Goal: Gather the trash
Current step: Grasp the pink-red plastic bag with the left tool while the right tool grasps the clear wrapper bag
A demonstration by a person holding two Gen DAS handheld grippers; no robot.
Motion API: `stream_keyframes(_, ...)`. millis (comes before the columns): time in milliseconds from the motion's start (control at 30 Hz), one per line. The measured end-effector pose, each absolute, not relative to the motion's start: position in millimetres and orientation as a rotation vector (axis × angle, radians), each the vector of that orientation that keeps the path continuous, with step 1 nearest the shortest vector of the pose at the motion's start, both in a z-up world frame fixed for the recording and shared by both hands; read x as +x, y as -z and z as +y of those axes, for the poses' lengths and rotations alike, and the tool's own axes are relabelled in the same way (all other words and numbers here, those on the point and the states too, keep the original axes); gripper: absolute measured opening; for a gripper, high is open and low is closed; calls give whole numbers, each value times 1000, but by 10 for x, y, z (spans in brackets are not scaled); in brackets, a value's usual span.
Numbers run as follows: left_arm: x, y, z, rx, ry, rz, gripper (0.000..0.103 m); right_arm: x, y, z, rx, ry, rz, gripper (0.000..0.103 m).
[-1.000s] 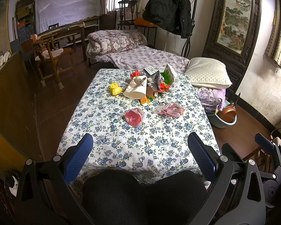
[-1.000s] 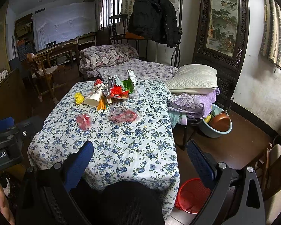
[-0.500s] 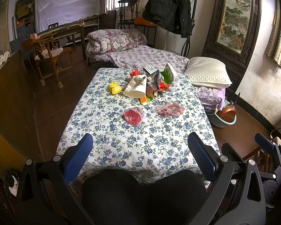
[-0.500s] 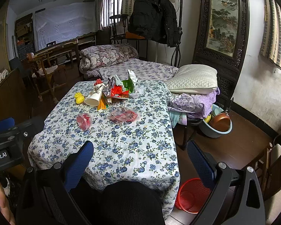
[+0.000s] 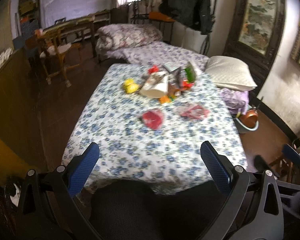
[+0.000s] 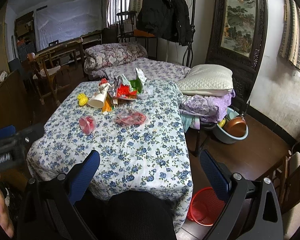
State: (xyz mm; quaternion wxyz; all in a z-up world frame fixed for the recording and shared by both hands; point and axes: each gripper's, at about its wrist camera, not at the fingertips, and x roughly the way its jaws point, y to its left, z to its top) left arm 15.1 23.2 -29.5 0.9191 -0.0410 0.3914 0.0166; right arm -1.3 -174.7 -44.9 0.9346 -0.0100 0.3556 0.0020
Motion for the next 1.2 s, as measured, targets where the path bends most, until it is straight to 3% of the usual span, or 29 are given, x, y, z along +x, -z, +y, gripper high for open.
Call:
stream_keyframes(267,537,703,736,-229,-62,883,97,354,880,-1783,-8,-15,824,97)
stream_keyframes(567,1352,1225,312,-170,49,988,96,598,1243,-1811,-7,-9,919,97)
stream_keyframes(900,1905,1502,243,-181,91,979,96,837,1350,-1933,1,24,951,97)
stream_keyframes(1000,1897,1510,252,-179,97,958,88,1057,1318,-1870,-10,-8,920,97)
stream_keyframes(1067,1903,1533,231,-164,109,968,63,1259,1318,-1813,-14,-56,899,97)
stream_keyframes(1100,1915,1554,225,-162,119,982,56,1372,1327,-1778,-14,-90,893,97)
stream_keyframes(1200,1918,1556,233,-169,144,986,56,1680,1363,-1655,-52,-169,892,97)
